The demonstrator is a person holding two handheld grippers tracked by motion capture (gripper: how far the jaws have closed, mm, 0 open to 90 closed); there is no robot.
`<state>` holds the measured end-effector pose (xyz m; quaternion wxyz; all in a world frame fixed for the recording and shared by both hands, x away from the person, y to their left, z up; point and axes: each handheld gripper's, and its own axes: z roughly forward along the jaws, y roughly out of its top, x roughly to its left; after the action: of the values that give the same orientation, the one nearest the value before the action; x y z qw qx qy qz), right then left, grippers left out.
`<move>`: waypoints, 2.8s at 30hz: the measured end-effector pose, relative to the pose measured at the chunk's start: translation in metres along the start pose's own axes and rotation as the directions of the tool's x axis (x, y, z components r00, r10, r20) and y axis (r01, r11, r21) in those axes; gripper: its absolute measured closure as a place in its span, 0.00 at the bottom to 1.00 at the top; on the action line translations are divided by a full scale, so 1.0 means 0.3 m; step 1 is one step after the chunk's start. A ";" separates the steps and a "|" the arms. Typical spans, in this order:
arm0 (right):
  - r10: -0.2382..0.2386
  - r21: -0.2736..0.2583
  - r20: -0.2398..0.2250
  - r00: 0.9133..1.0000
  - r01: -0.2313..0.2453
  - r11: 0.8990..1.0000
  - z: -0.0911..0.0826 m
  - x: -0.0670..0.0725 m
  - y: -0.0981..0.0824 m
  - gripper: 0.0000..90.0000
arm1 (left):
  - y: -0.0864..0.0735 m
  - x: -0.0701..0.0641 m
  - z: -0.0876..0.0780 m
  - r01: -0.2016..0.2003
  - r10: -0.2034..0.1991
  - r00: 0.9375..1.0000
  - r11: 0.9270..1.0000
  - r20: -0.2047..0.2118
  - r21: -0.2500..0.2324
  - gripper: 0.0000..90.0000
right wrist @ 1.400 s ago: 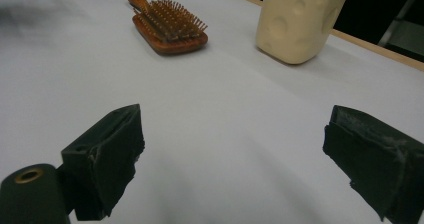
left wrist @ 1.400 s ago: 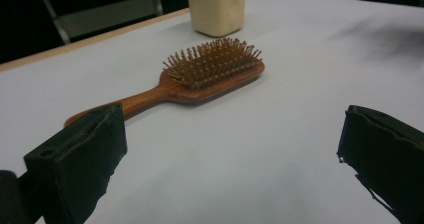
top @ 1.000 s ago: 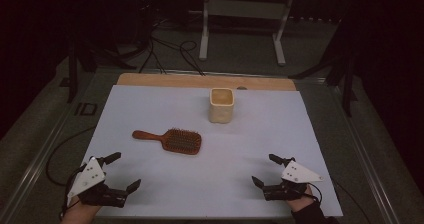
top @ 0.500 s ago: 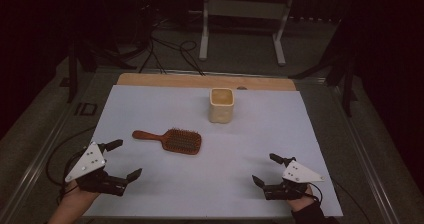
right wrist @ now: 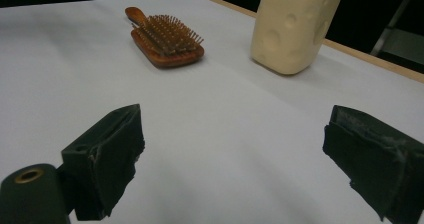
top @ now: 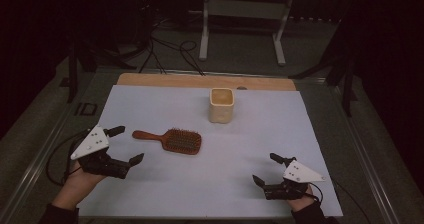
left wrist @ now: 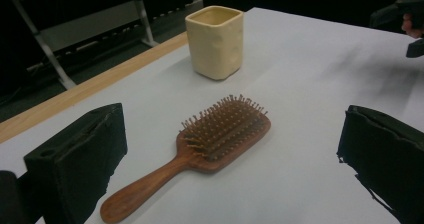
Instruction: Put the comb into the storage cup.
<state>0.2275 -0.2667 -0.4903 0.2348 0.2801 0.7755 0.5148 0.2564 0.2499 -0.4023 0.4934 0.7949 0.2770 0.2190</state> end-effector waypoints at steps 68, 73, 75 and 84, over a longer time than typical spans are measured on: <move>0.006 -0.008 -0.016 1.000 -0.006 1.000 0.003 0.000 -0.001 0.10 | -0.171 0.364 0.381 0.149 -0.103 0.977 0.955 -0.185 0.255 0.56; 0.007 -0.009 -0.017 1.000 -0.007 1.000 0.004 -0.001 0.000 0.10 | -0.192 0.369 0.405 0.133 -0.085 0.982 0.946 -0.167 0.296 0.70; 0.009 -0.003 -0.020 1.000 -0.010 1.000 0.005 -0.001 -0.002 0.10 | -0.198 0.371 0.413 0.128 -0.083 0.984 0.942 -0.155 0.311 0.74; 0.007 -0.009 -0.022 1.000 -0.007 1.000 0.005 -0.001 0.000 0.10 | -0.204 0.369 0.459 0.082 -0.040 0.992 0.920 -0.116 0.382 0.89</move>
<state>0.2286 -0.2660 -0.4908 0.2259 0.2761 0.7747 0.5222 0.4113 0.2533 -0.5069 0.3183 0.8547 0.3652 0.1863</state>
